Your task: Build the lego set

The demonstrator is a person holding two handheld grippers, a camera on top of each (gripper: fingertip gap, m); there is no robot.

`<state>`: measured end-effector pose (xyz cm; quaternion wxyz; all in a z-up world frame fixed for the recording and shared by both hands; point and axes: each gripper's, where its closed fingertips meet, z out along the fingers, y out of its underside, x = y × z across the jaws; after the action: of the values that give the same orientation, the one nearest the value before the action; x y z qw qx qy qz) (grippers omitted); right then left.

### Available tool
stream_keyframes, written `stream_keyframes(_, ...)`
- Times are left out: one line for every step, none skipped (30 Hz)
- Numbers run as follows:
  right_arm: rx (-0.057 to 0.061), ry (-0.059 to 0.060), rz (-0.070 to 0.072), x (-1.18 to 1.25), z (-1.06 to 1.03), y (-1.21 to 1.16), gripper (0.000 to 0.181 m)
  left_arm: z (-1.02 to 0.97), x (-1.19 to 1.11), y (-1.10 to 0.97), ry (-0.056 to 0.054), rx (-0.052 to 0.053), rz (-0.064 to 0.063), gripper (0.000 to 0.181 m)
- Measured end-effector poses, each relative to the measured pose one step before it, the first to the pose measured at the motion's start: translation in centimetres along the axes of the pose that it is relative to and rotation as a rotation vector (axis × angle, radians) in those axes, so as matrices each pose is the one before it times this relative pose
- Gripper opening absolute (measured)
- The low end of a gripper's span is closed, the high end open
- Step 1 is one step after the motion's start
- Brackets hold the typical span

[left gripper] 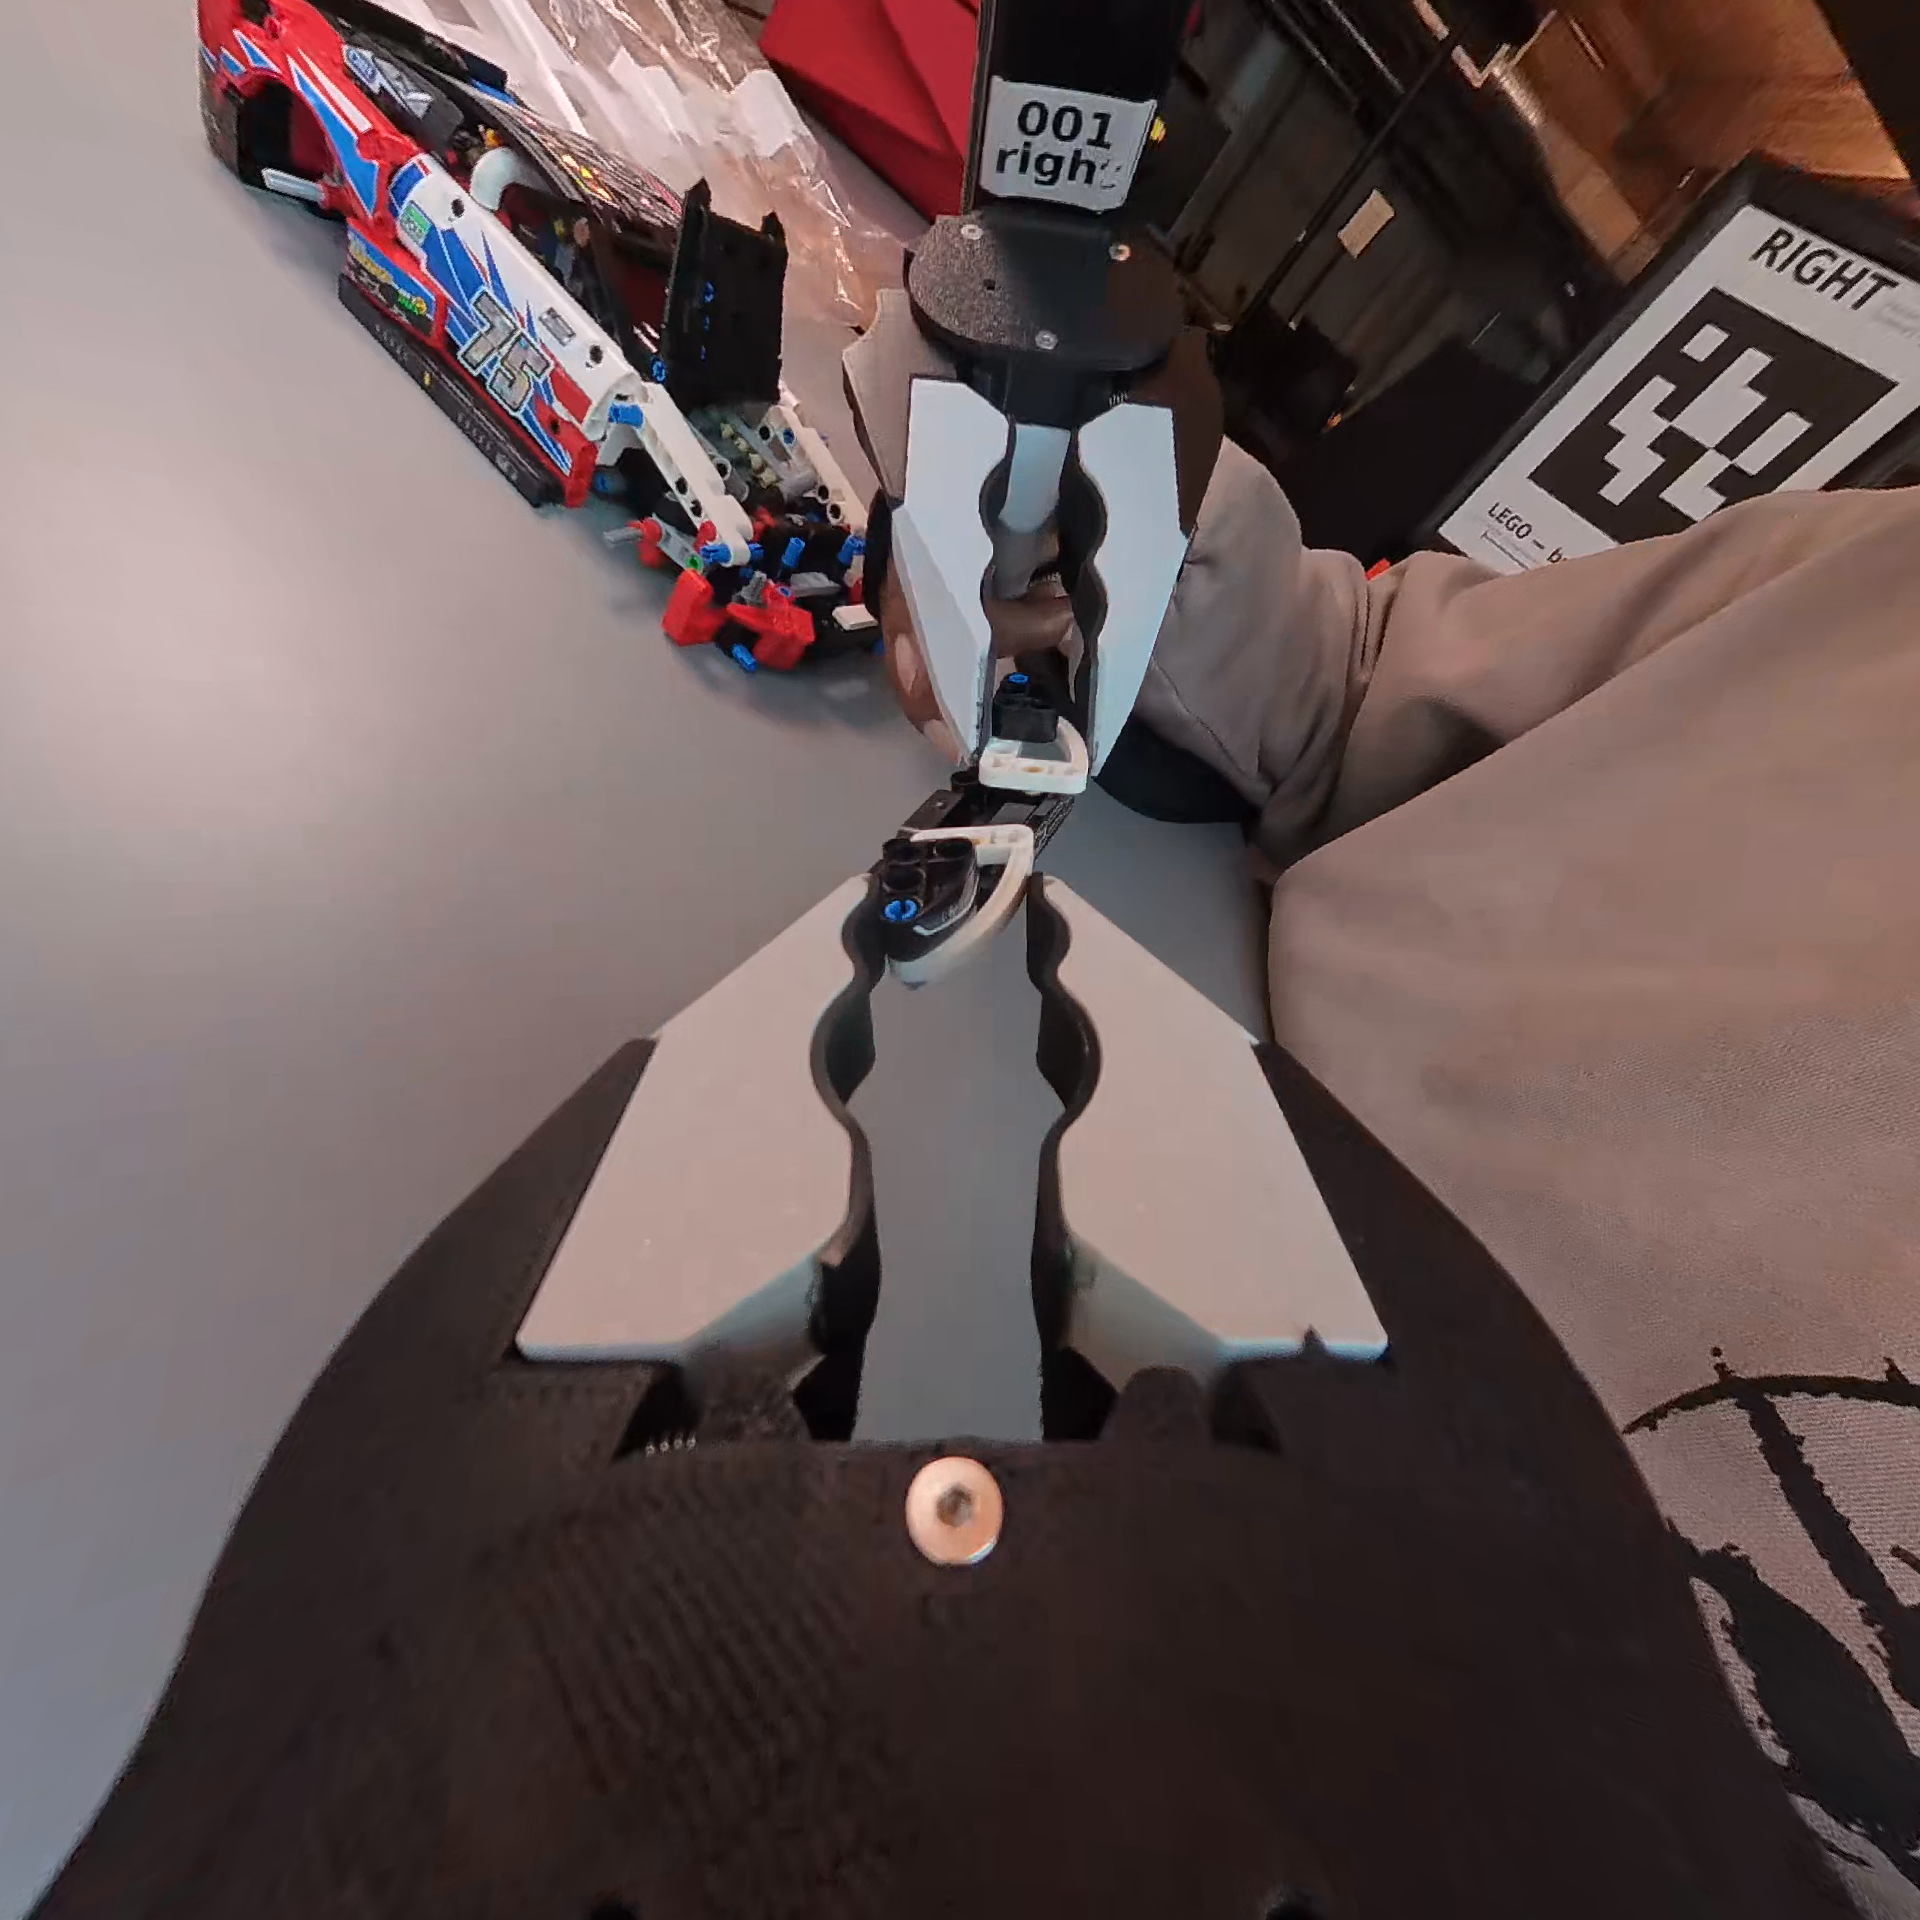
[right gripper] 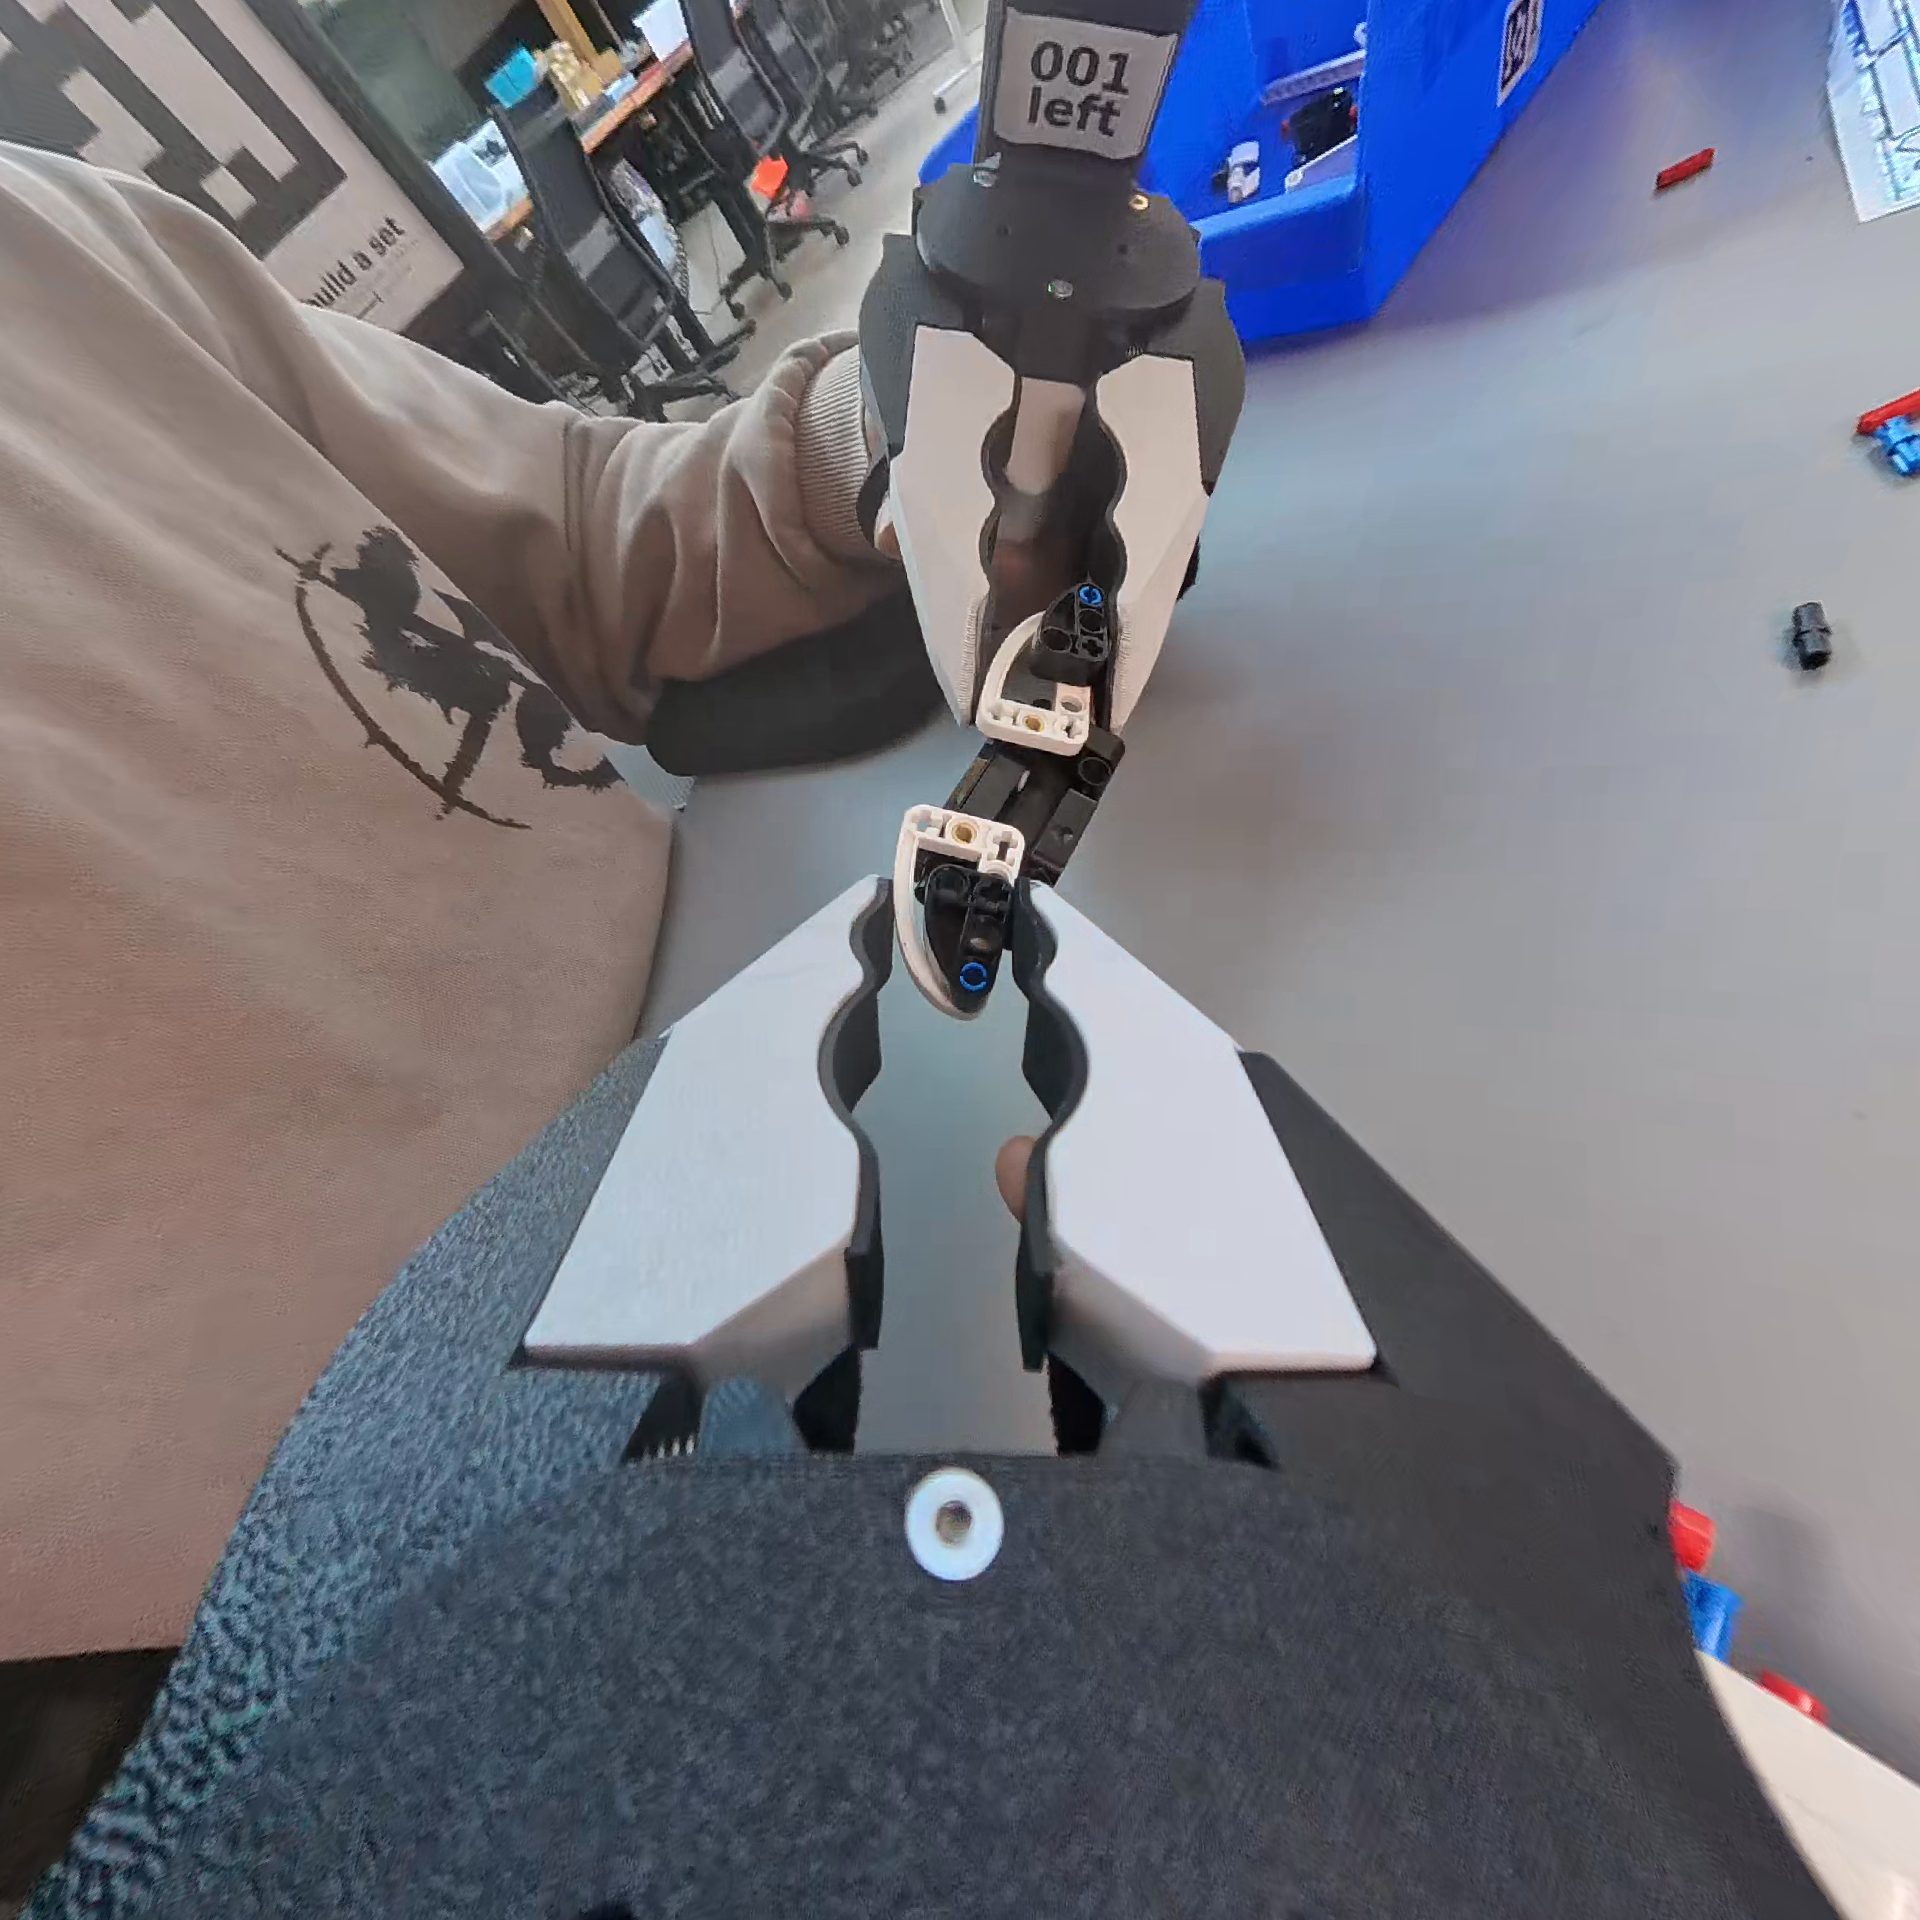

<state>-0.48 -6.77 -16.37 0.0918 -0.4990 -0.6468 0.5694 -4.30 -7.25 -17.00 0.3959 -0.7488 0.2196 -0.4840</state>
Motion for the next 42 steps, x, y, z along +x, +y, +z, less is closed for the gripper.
stream_keyframes(0.0032,-0.0101,0.0029,-0.131,-0.032,0.008,0.019,0.029,0.121,-0.007,0.0038,0.0003,-0.0012,0.024)
stream_keyframes(0.006,-0.0094,0.0056,-0.122,-0.032,-0.058,0.019,0.015,0.104,-0.035,0.0062,0.0026,-0.0049,0.024)
stream_keyframes(0.008,-0.005,0.0039,-0.043,-0.038,-0.107,0.019,-0.013,0.07,-0.059,0.0057,0.0042,-0.0059,0.024)
stream_keyframes(0.0052,-0.0041,0.0025,-0.038,-0.057,-0.083,0.019,-0.034,0.069,-0.041,0.006,0.0037,-0.0038,0.024)
stream_keyframes(0.0019,-0.002,-0.0001,-0.022,-0.04,-0.034,0.019,-0.029,0.084,-0.033,0.0051,0.0029,-0.0002,0.024)
stream_keyframes(-0.0002,0.0024,-0.0023,0.02,-0.035,0.007,0.019,-0.031,0.038,-0.025,0.0019,0.0022,0.0022,0.024)
stream_keyframes(-0.0036,0.0041,-0.0032,0.048,-0.019,0.066,0.019,-0.027,0.037,0.027,0.0,-0.0006,0.0049,0.024)
stream_keyframes(-0.009,0.0081,-0.0059,0.082,0.001,0.142,0.019,-0.012,0.001,0.095,-0.0017,-0.0042,0.0072,0.023)
stream_keyframes(-0.0118,0.0133,-0.01,0.13,0.026,0.19,0.019,0.004,-0.003,0.149,-0.0026,-0.0073,0.0077,0.022)
stream_keyframes(-0.0152,0.0131,-0.0136,0.11,0.029,0.232,0.019,0.008,0.027,0.225,-0.0014,-0.0117,0.0084,0.021)
stream_keyframes(-0.0152,0.0117,-0.0155,0.069,0.036,0.229,0.019,0.024,0.02,0.303,-0.0036,-0.017,0.012,0.021)
stream_keyframes(-0.0146,0.0107,-0.0168,0.035,0.034,0.219,0.019,0.049,-0.009,0.322,-0.0069,-0.0181,0.0166,0.021)
stream_keyframes(-0.0156,0.0082,-0.0178,-0.012,0.07,0.214,0.019,0.044,-0.006,0.264,-0.0084,-0.0149,0.0183,0.022)
stream_keyframes(-0.015,0.0084,-0.0194,-0.024,0.074,0.196,0.019,0.04,-0.023,0.201,-0.0091,-0.0122,0.0165,0.022)
stream_keyframes(-0.0135,0.0088,-0.0201,-0.027,0.081,0.174,0.019,0.055,0.011,0.168,-0.0058,-0.011,0.0163,0.022)
stream_keyframes(-0.0123,0.0069,-0.0196,-0.047,0.086,0.156,0.019,0.045,0.102,0.135,-0.0012,-0.0092,0.0189,0.024)
stream_keyframes(-0.0128,0.0064,-0.0191,-0.05,0.074,0.156,0.019,0.039,0.094,0.135,-0.0021,-0.0085,0.0218,0.025)
stream_keyframes(-0.0101,0.0055,-0.0181,-0.055,0.063,0.11,0.019,0.058,0.016,0.153,-0.0067,-0.0103,0.0238,0.027)
stream_keyframes(-0.0086,0.0076,-0.0172,-0.022,0.053,0.09,0.019,0.06,-0.033,0.181,-0.0103,-0.0121,0.0256,0.03)
stream_keyframes(-0.0088,0.0087,-0.018,-0.006,0.056,0.073,0.019,0.086,-0.089,0.203,-0.0146,-0.0125,0.0266,0.033)
stream_keyframes(-0.0088,0.0055,-0.0194,-0.074,0.043,0.059,0.019,0.098,-0.148,0.208,-0.0179,-0.0132,0.0263,0.037)
stream_keyframes(-0.0109,0.0025,-0.0207,-0.146,0.055,0.076,0.019,0.11,-0.063,0.202,-0.0124,-0.0122,0.0249,0.042)
stream_keyframes(-0.0126,0.0021,-0.0207,-0.167,0.047,0.08,0.019,0.13,0.032,0.166,-0.0042,-0.0099,0.021,0.045)
stream_keyframes(-0.0101,0.0036,-0.0215,-0.156,0.074,0.033,0.019,0.152,0.063,0.148,-0.0008,-0.0091,0.0163,0.048)
stream_keyframes(-0.0106,0.0057,-0.0221,-0.119,0.073,0.038,0.019,0.181,0.13,0.12,0.0033,-0.008,0.0151,0.051)
stream_keyframes(-0.0117,0.0016,-0.0212,-0.188,0.091,0.052,0.019,0.182,0.179,0.081,0.0067,-0.0057,0.0158,0.054)
stream_keyframes(-0.0096,-0.0018,-0.0187,-0.232,0.104,0.036,0.019,0.211,0.201,0.037,0.0081,-0.0045,0.0146,0.056)
stream_keyframes(-0.0087,-0.0026,-0.0201,-0.255,0.127,0.008,0.019,0.235,0.209,0.028,0.0095,-0.0044,0.0124,0.058)
stream_keyframes(-0.0079,-0.0011,-0.0223,-0.237,0.125,-0.006,0.019,0.259,0.214,0.03,0.0103,-0.0062,0.0111,0.059)
stream_keyframes(-0.0073,0.0001,-0.0208,-0.221,0.118,-0.029,0.019,0.254,0.209,0.069,0.0097,-0.01,0.0099,0.06)
stream_keyframes(-0.0068,0.0002,-0.0187,-0.204,0.099,-0.057,0.019,0.251,0.213,0.099,0.0093,-0.0118,0.0096,0.062)
stream_keyframes(-0.0055,0.0014,-0.0166,-0.182,0.078,-0.075,0.019,0.262,0.217,0.099,0.0082,-0.011,0.0103,0.063)
stream_keyframes(-0.0053,0.0022,-0.0128,-0.129,0.071,-0.069,0.019,0.236,0.209,0.097,0.0067,-0.011,0.0098,0.062)
stream_keyframes(-0.0082,0.0051,-0.0107,-0.058,0.051,-0.01,0.019,0.215,0.233,0.098,0.0065,-0.011,0.0091,0.061)
stream_keyframes(-0.006,0.0116,-0.0089,0.081,0.033,0.003,0.019,0.169,0.235,0.1,0.007,-0.0106,0.0085,0.056)
stream_keyframes(-0.0058,0.008,-0.0045,0.08,0.023,0.057,0.019,0.141,0.163,0.072,0.0031,-0.0084,0.0071,0.05)
stream_keyframes(-0.0022,0.0002,0.0006,-0.018,0.012,0.023,0.019,0.087,-0.043,0.037,-0.0095,-0.0057,0.005,0.047)
stream_keyframes(0.0034,0.0016,0.0005,0.022,-0.005,-0.038,0.019,0.037,-0.22,0.034,-0.0175,-0.0045,0.0038,0.043)
stream_keyframes(0.0018,0.0047,0.0004,0.079,-0.021,-0.025,0.019,-0.027,-0.213,-0.008,-0.0157,-0.0008,0.0023,0.036)
stream_keyframes(0.0008,0.0066,0.0008,0.126,-0.032,-0.008,0.019,-0.069,-0.134,-0.061,-0.0086,0.004,0.0012,0.034)
stream_keyframes(0.0027,0.0093,0.0013,0.185,-0.057,-0.03,0.019,-0.109,-0.144,-0.104,-0.0073,0.0062,-0.0015,0.033)
stream_keyframes(0.0046,0.0128,0.0036,0.273,-0.078,-0.029,0.019,-0.126,-0.177,-0.087,-0.0087,0.0062,-0.0031,0.033)
